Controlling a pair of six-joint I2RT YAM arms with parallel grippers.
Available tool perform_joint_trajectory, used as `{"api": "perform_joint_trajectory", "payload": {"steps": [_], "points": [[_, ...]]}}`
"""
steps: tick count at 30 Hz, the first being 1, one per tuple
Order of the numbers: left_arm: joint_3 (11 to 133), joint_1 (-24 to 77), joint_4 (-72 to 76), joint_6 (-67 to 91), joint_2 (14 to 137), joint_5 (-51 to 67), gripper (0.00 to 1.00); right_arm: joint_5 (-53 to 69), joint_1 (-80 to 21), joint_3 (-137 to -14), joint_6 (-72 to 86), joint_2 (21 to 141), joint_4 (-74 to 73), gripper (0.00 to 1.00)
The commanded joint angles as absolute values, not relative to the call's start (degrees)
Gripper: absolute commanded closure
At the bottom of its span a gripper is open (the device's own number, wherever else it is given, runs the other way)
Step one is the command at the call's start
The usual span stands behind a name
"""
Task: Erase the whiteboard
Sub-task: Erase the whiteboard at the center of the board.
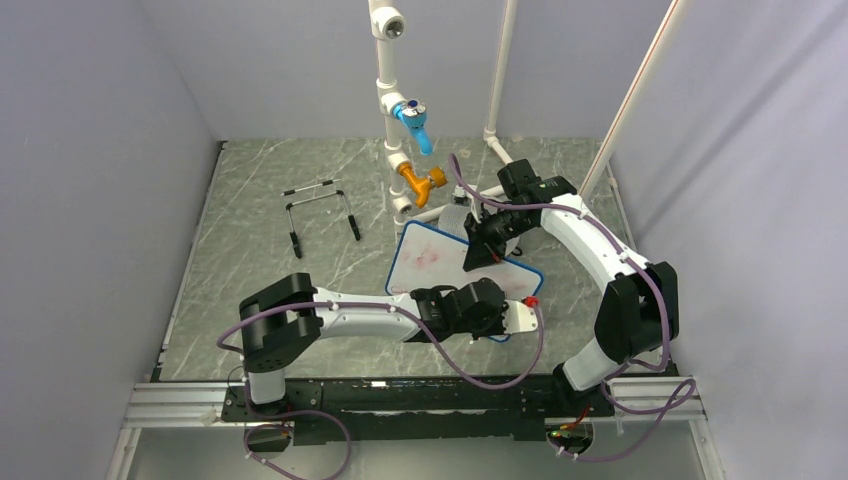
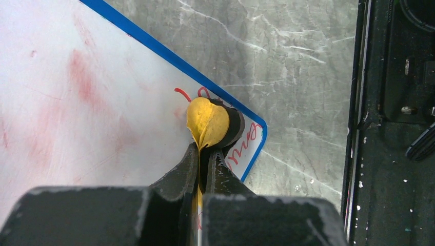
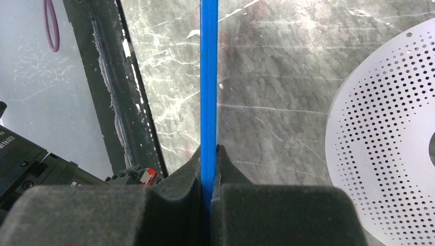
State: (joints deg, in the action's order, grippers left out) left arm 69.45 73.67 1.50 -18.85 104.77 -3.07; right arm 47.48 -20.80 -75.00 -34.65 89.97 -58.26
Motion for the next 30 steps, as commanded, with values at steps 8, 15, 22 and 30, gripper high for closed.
{"api": "perform_joint_trajectory", "payload": {"steps": [8, 15, 22, 30], "points": [[69.2, 71.6, 18.0, -28.3, 100.2, -14.7, 1.0, 51.8, -21.8, -73.5, -38.0, 90.1, -60.2, 1.0], [68.8, 71.8, 20.1, -33.4, 102.4, -13.1, 1.0, 54.7, -21.9, -74.0, -37.8, 89.9, -61.2, 1.0], [68.2, 73.4, 22.2, -33.7, 104.7, -16.1, 1.0, 55.3, -23.0, -73.3, -33.7, 89.9, -58.7, 1.0], [63.7, 73.0, 17.2, -29.6, 102.8, -8.3, 1.0, 55.4, -24.1, -73.3, -33.4, 90.2, -58.8, 1.0]]}}
